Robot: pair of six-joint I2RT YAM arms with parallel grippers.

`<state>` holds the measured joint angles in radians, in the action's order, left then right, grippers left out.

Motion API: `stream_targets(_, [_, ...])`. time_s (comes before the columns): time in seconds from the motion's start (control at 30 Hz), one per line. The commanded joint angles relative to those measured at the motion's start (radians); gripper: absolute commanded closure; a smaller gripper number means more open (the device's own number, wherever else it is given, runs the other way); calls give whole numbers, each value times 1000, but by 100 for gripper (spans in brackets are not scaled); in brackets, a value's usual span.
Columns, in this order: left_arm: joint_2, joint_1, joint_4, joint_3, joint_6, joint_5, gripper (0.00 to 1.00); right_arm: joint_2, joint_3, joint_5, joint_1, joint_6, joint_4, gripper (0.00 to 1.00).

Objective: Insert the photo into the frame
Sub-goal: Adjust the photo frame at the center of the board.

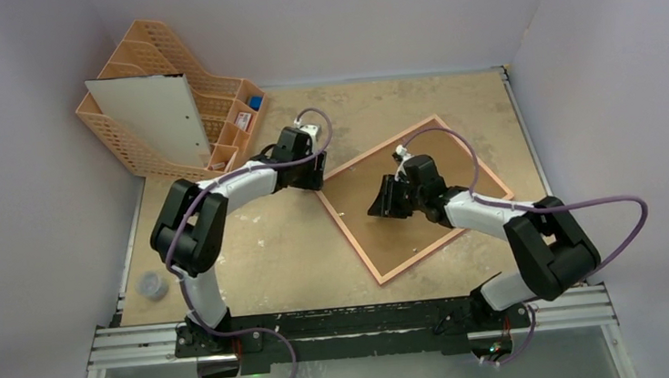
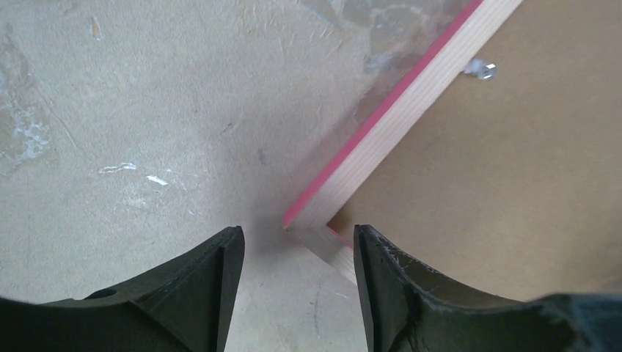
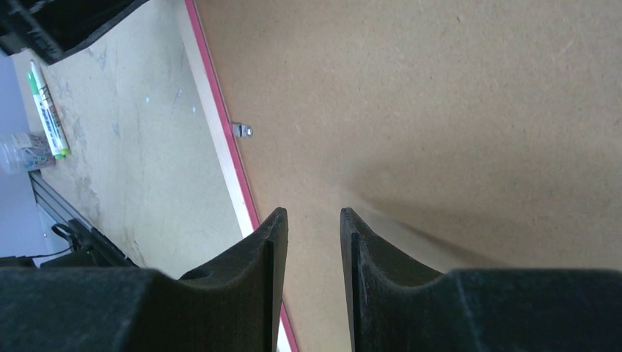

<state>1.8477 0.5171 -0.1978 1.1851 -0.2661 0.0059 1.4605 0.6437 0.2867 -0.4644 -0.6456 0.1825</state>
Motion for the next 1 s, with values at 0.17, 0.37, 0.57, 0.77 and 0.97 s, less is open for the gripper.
stream_targets(0.17, [94,-5,-13,60,61,-88,51,-116,-67,41,-1,-36,55,65])
stream_targets(0.37, [158,-10,-23,131,58,-166,62,-83,-39,58,-2,0,79,65])
stream_targets(0.57, [234,-28,-1,216,45,-189,64,47,66,66,-3,37,145,65])
stream_targets(0.77, [273,-48,63,260,22,-179,63,228,231,107,-3,61,197,67])
stream_targets(0.97, [267,-55,98,253,16,-101,61,391,387,125,-17,69,225,65])
